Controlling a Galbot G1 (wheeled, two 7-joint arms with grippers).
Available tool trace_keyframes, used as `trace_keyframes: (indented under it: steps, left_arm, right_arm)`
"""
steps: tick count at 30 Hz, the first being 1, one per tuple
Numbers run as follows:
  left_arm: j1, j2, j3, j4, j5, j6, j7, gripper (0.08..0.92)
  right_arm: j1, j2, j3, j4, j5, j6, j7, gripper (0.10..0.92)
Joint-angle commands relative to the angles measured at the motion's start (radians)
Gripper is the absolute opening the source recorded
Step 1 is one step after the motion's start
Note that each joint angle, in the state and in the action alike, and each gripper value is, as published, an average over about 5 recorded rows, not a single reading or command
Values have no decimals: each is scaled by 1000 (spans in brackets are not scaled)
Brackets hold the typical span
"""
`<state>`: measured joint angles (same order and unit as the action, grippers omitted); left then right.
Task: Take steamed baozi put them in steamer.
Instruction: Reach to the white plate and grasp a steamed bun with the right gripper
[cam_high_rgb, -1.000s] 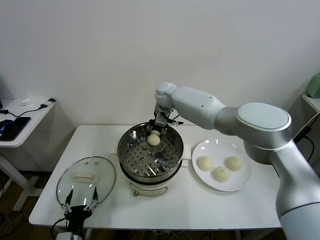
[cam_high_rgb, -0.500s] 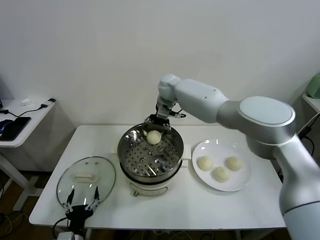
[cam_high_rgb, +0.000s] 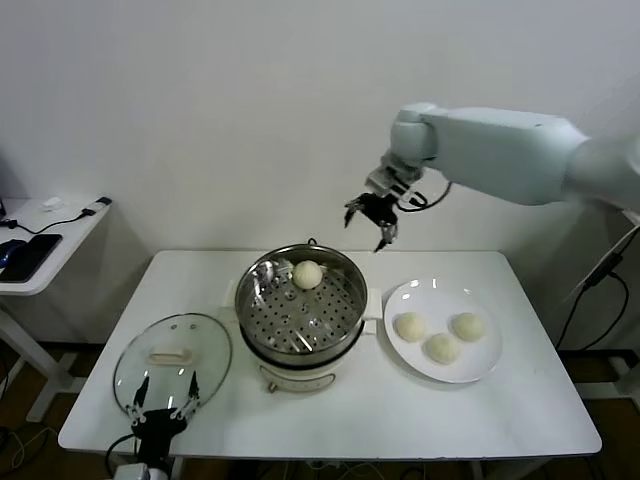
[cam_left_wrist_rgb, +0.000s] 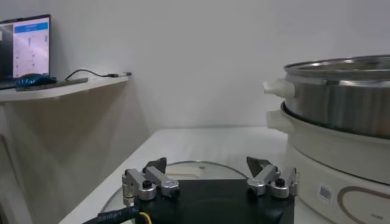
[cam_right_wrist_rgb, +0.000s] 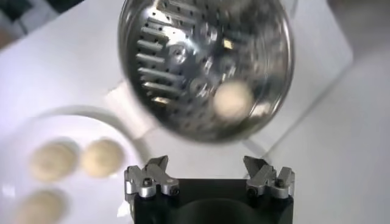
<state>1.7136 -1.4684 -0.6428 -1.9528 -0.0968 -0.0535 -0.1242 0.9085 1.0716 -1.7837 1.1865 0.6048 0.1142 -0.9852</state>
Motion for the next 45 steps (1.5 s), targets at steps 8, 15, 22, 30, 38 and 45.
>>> trace_keyframes:
  steps: [8,15,22,30,38,45]
  left_arm:
    - [4,-10,-10,7,-7,-5,-4,823]
    - [8,-16,-9,19,-1,-8,-4,823]
    - [12,-15,-9,30,1,-13,-6,823]
    - [12,-13,-6,41,3,-18,-6,823]
    - [5,-11,-6,44,2,-18,-6,823]
    - [5,-11,-4,44,2,-20,-7,823]
  right_arm:
    - [-221,-268,6,159,41,-423,115,823]
    - [-423,-223,160,37,-12,-428,132,823]
    - [-528,-171,245,-74,-55,-424,147,823]
    - [-591,-124,298,-161,-70,-420,165,823]
    - [-612,-100,325,-185,-72,-422,183,817]
    - [-608,-90,331,-185,-71,-420,180,749]
